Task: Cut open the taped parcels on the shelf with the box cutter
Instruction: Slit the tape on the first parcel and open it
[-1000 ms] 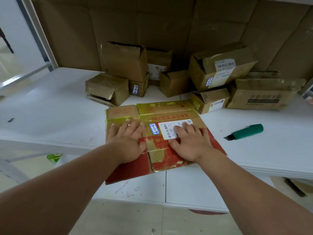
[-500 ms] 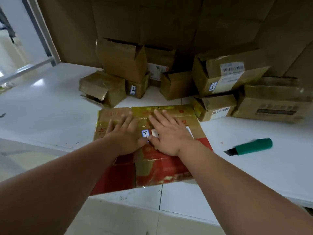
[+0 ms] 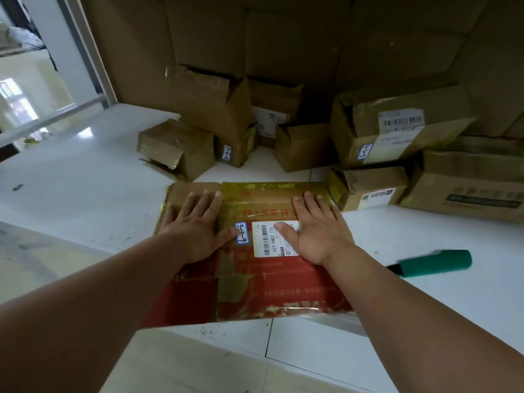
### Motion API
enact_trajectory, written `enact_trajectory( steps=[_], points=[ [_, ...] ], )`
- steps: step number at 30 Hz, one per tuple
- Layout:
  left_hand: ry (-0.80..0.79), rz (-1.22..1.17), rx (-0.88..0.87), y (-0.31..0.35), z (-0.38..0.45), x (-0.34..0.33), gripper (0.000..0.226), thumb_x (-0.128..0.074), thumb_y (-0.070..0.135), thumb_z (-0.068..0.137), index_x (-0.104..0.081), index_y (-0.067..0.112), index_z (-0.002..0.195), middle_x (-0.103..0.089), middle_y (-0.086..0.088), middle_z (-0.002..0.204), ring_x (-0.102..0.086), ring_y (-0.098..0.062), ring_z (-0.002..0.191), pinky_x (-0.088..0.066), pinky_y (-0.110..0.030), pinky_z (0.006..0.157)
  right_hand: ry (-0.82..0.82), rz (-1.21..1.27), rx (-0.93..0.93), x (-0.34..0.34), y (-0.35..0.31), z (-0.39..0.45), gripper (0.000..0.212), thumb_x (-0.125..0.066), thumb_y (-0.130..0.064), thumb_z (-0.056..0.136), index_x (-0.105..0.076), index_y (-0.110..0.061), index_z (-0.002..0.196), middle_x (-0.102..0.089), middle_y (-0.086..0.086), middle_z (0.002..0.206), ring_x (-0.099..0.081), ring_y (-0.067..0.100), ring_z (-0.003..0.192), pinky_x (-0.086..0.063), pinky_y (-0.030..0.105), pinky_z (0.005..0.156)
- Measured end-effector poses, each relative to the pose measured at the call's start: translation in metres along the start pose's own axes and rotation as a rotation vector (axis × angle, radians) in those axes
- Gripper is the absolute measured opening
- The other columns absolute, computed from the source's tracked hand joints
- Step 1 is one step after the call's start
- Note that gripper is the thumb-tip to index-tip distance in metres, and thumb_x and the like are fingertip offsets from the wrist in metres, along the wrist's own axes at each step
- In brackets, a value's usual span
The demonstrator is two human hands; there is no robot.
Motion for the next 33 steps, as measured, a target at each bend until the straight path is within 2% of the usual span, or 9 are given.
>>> enact_trajectory(
  steps=[5, 10, 16, 20, 24, 27, 29, 31, 33],
  points=[
    [0.015, -0.048, 0.101, -0.002, -0.015, -0.007, 0.102, 0.001, 0.091, 0.068, 0.013, 0.035, 0.153, 0.017, 0.007, 0.162, 0.020, -0.017, 0.148, 0.011, -0.049, 0.118, -0.071, 0.030, -0.091, -0.011, 0.004, -0.034, 0.096, -0.006, -0.086, 0.079, 0.011, -0.031, 0.155, 0.022, -0.002, 0.163, 0.022, 0.021, 0.148, 0.010, 0.048, 0.119],
    [-0.031, -0.077, 0.063, -0.009, -0.027, -0.001, 0.077, -0.022, 0.067, 0.094, 0.002, 0.028, 0.156, 0.012, 0.006, 0.163, 0.015, -0.019, 0.149, 0.006, -0.045, 0.120, -0.051, 0.046, -0.078, -0.015, 0.003, -0.054, 0.096, -0.004, -0.088, 0.078, 0.013, -0.033, 0.155, 0.021, 0.001, 0.163, 0.023, 0.022, 0.148, 0.010, 0.048, 0.120],
    [0.079, -0.211, 0.281, -0.046, -0.074, 0.001, 0.082, -0.040, 0.078, 0.083, -0.013, 0.042, 0.152, -0.010, 0.007, 0.162, -0.011, -0.027, 0.146, -0.024, -0.047, 0.113, -0.032, 0.094, -0.283, -0.014, 0.007, -0.066, 0.105, -0.007, -0.098, 0.066, 0.009, -0.041, 0.153, 0.022, 0.008, 0.162, 0.016, 0.034, 0.149, 0.003, 0.054, 0.118],
    [0.114, -0.255, 0.270, -0.045, -0.081, 0.012, 0.068, -0.054, 0.054, 0.089, -0.031, 0.032, 0.149, -0.047, -0.006, 0.143, -0.036, -0.028, 0.135, -0.026, -0.039, 0.108, -0.033, 0.199, -0.364, -0.004, -0.001, -0.072, 0.101, -0.032, -0.093, 0.070, -0.016, -0.036, 0.152, -0.004, 0.016, 0.162, -0.014, 0.038, 0.145, -0.019, 0.052, 0.114],
    [0.136, -0.543, 0.470, -0.063, -0.094, 0.017, 0.046, -0.061, 0.023, 0.080, -0.054, 0.019, 0.126, -0.056, -0.013, 0.117, -0.057, -0.036, 0.105, -0.048, -0.043, 0.094, 0.013, 0.294, -0.403, 0.011, -0.007, -0.085, 0.092, -0.061, -0.078, 0.068, -0.031, -0.034, 0.143, -0.036, 0.010, 0.141, -0.035, 0.034, 0.130, -0.034, 0.045, 0.102],
    [0.197, -0.676, 0.493, -0.081, -0.105, 0.022, 0.038, -0.053, 0.012, 0.075, -0.059, 0.015, 0.113, -0.058, -0.014, 0.106, -0.063, -0.036, 0.087, -0.056, -0.044, 0.082, 0.059, 0.489, -0.445, 0.016, -0.010, -0.097, 0.079, -0.073, -0.047, 0.075, -0.034, -0.026, 0.140, -0.043, 0.012, 0.132, -0.043, 0.035, 0.124, -0.039, 0.040, 0.098],
    [0.213, -0.624, 0.457, -0.095, -0.105, 0.031, 0.036, -0.048, 0.012, 0.080, -0.059, 0.013, 0.114, -0.058, -0.015, 0.107, -0.061, -0.036, 0.087, -0.054, -0.043, 0.083, 0.083, 0.742, -0.507, 0.015, -0.013, -0.105, 0.069, -0.073, -0.026, 0.077, -0.039, -0.015, 0.136, -0.053, 0.014, 0.125, -0.057, 0.034, 0.112, -0.051, 0.042, 0.091],
    [0.229, -0.569, 0.424, -0.113, -0.107, 0.041, 0.037, -0.046, 0.011, 0.082, -0.057, 0.011, 0.118, -0.054, -0.016, 0.109, -0.057, -0.036, 0.090, -0.050, -0.042, 0.085, 0.040, 1.126, -0.618, 0.006, -0.020, -0.116, 0.050, -0.074, -0.015, 0.081, -0.050, -0.002, 0.123, -0.069, 0.018, 0.107, -0.070, 0.035, 0.090, -0.060, 0.045, 0.072],
    [0.245, -0.522, 0.386, -0.132, -0.110, 0.052, 0.041, -0.047, 0.010, 0.082, -0.057, 0.013, 0.122, -0.051, -0.016, 0.111, -0.056, -0.038, 0.093, -0.048, -0.042, 0.088, -0.089, 1.345, -0.667, -0.004, -0.039, -0.126, 0.031, -0.071, -0.013, 0.086, -0.061, 0.000, 0.112, -0.075, 0.018, 0.088, -0.074, 0.033, 0.074, -0.059, 0.040, 0.057]
  ],
)
Point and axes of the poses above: each hand's wrist, its own z-axis towards the middle knuckle, its own x-axis out of the back of the hand, y = z × x, the point moved 6 cm from there along z, towards the middle knuckle
